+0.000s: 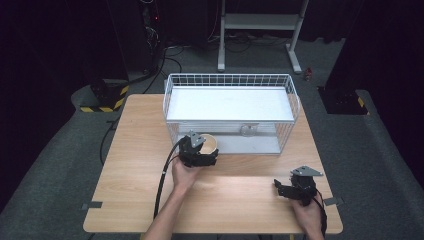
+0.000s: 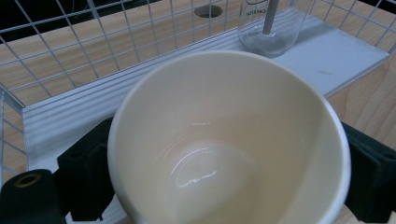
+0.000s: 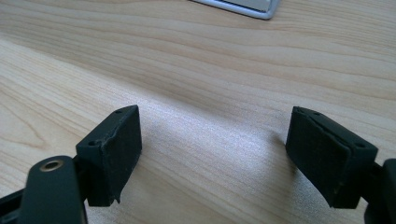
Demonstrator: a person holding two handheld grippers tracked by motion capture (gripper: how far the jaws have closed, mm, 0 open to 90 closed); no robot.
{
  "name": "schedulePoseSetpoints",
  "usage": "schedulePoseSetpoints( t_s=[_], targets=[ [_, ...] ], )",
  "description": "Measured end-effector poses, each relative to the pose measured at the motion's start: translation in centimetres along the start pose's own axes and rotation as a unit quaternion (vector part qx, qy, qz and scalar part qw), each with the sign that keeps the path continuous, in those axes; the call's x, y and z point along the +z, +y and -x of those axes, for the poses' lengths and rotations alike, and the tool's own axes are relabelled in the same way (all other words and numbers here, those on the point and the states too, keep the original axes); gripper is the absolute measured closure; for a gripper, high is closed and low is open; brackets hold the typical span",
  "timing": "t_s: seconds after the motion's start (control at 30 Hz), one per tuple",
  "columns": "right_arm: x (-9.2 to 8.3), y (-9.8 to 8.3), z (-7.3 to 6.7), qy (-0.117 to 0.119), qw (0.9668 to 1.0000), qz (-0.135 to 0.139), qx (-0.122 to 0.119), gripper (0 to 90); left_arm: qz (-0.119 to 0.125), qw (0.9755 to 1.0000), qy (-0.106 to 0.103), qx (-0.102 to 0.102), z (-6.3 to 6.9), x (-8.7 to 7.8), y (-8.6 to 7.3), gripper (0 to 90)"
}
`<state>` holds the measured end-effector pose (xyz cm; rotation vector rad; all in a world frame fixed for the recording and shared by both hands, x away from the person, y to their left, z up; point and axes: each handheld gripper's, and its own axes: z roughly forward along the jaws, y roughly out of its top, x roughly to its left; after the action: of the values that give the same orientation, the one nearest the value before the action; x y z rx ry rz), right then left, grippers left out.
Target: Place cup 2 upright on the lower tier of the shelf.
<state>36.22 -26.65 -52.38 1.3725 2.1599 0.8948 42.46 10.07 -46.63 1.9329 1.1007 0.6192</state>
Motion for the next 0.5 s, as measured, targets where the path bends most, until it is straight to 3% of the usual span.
schedulePoseSetpoints(
  t_s=[0.5],
  targets=[
    [0.0, 0.0, 0.0, 0.000, 1.0000, 0.000, 0.001, 18.3, 0.003, 0.9997, 0.016, -0.017, -0.5, 1.4, 0.4, 9.6]
  ],
)
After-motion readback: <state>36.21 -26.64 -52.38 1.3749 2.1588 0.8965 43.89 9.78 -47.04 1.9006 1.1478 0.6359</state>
